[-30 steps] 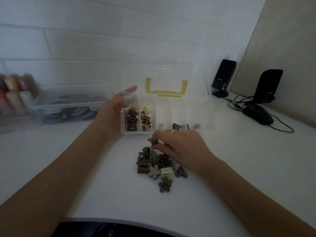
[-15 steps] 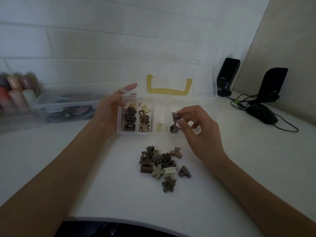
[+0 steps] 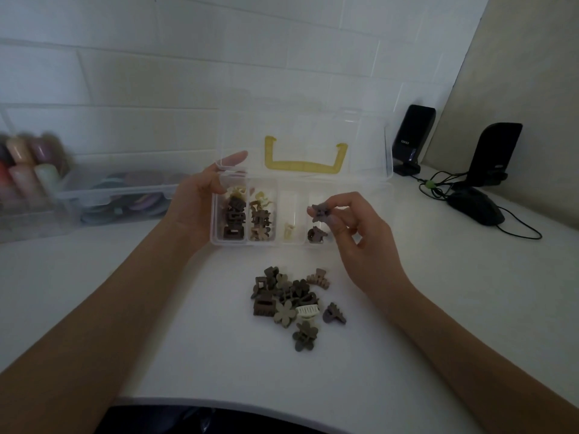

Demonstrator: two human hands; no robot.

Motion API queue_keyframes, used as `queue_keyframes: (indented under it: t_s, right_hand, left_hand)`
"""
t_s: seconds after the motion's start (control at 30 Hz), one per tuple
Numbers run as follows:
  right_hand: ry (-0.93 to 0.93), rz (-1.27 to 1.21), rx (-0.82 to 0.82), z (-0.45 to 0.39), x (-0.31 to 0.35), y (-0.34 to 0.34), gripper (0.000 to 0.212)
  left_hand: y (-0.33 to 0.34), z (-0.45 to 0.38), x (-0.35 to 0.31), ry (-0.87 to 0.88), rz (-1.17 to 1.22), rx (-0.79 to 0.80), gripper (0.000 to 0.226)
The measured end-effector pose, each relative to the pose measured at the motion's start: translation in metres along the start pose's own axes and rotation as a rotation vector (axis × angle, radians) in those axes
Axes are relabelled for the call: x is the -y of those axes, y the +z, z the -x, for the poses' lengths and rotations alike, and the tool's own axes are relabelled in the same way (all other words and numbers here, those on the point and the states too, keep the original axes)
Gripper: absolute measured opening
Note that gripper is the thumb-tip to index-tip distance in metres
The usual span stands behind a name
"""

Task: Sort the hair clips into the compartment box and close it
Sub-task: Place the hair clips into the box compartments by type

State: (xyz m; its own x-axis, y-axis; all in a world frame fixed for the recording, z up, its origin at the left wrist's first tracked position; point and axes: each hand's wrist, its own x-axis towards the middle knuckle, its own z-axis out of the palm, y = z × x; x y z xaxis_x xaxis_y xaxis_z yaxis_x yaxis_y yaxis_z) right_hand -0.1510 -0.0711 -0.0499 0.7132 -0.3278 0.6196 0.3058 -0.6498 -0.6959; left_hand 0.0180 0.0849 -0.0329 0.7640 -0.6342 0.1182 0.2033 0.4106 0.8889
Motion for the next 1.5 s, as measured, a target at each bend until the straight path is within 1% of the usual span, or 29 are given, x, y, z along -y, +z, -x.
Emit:
queue_keyframes:
  t_s: [0.13,0.27,0.43,0.47,0.53,0.63,0.73,0.8,0.9,1.0,1.1,1.17,1.23,1.27,1.33,1.4,1.5]
  right_hand:
    - [-0.002,0.028,-0.016,-0.001,0.002,-0.001,0.014]
    - [0.021,0.029,-0.153,-0.002,0.002,-0.006,0.011]
    - [0.066,0.038,-0.308,-0.005,0.003,-0.015,0.017]
    - [0.068,0.037,-0.326,-0.006,0.003,-0.016,0.018]
    - [0.064,0.039,-0.354,-0.008,0.004,-0.017,0.020]
    - [0.046,0.080,-0.385,-0.009,0.003,-0.021,0.018]
    - [0.011,0.193,-0.377,-0.010,-0.004,-0.027,0.018]
    - [-0.024,0.312,-0.342,-0.009,-0.010,-0.029,0.021]
    - [-0.030,0.484,-0.315,-0.006,-0.015,-0.028,0.018]
    - [-0.051,0.604,-0.255,-0.007,-0.021,-0.028,0.021]
    - [-0.088,0.594,-0.227,-0.007,-0.025,-0.028,0.029]
    - [-0.103,0.560,-0.283,-0.008,-0.023,-0.030,0.033]
    - [-0.175,0.546,-0.333,-0.009,-0.017,-0.032,0.033]
    - [-0.231,0.539,-0.323,-0.009,-0.014,-0.033,0.033]
    - [-0.327,0.500,-0.207,-0.006,-0.007,-0.034,0.032]
    - [-0.359,0.481,-0.011,-0.002,0.001,-0.030,0.033]
    - [-0.340,0.561,0.257,0.002,0.006,-0.025,0.033]
  left_hand:
    - [-0.001,0.000,0.000,0.000,0.003,0.008,0.054]
    - [-0.001,-0.001,0.000,-0.006,0.012,0.035,0.057]
    - [-0.006,-0.001,-0.004,-0.004,0.017,0.070,0.073]
    - [-0.006,-0.001,-0.004,-0.006,0.022,0.063,0.070]
    - [-0.005,0.000,-0.005,-0.003,0.030,0.036,0.053]
    - [-0.005,0.000,-0.006,0.003,0.026,0.012,0.051]
    - [-0.007,0.001,-0.008,0.022,0.006,-0.002,0.052]
    - [-0.009,0.001,-0.009,0.017,0.007,-0.013,0.049]
    - [-0.012,0.000,-0.009,0.013,0.011,-0.027,0.049]
    - [-0.011,0.001,-0.010,0.016,0.023,-0.042,0.049]
    - [-0.011,0.001,-0.010,0.018,0.021,-0.053,0.049]
    - [-0.011,-0.001,-0.009,0.015,0.021,-0.062,0.051]
    - [-0.011,-0.001,-0.008,0.016,0.027,-0.066,0.052]
    - [-0.011,-0.001,-0.008,0.015,0.034,-0.067,0.051]
    - [-0.011,-0.002,-0.007,0.014,0.042,-0.070,0.051]
    - [-0.012,-0.003,-0.007,0.011,0.044,-0.073,0.051]
    - [-0.012,-0.002,-0.007,0.003,0.049,-0.065,0.049]
